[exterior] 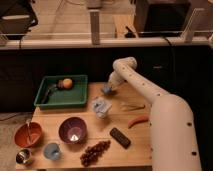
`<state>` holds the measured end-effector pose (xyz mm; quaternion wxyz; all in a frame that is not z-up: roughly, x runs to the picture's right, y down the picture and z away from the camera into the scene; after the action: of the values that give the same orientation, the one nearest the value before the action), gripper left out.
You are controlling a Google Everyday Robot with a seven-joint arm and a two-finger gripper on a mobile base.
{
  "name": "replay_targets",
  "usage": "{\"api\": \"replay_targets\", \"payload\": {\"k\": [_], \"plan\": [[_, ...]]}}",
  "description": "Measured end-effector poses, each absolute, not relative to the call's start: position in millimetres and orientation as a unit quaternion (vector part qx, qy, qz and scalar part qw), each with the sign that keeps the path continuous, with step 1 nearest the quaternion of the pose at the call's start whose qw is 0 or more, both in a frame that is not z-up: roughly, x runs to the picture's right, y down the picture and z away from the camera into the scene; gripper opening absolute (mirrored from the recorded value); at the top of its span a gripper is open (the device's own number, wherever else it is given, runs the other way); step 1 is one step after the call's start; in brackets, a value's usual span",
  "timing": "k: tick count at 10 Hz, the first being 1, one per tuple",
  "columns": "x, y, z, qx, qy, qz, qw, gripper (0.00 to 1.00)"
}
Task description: Place sponge in metal cup
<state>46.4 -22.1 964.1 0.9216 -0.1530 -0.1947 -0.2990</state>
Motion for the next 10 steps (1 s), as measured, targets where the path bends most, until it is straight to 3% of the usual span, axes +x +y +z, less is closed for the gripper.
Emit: {"api": "replay_targets", "payload": {"k": [2,6,10], "plan": [[27,-23,953,-0.13,-0.222,-0.296,0.92,0.0],[-41,-32,908,-0.084,-0.28,-0.332,0.897,0.0],[-94,-6,850,-0.064,-0.32,-0.409,0.852,0.0]]}}
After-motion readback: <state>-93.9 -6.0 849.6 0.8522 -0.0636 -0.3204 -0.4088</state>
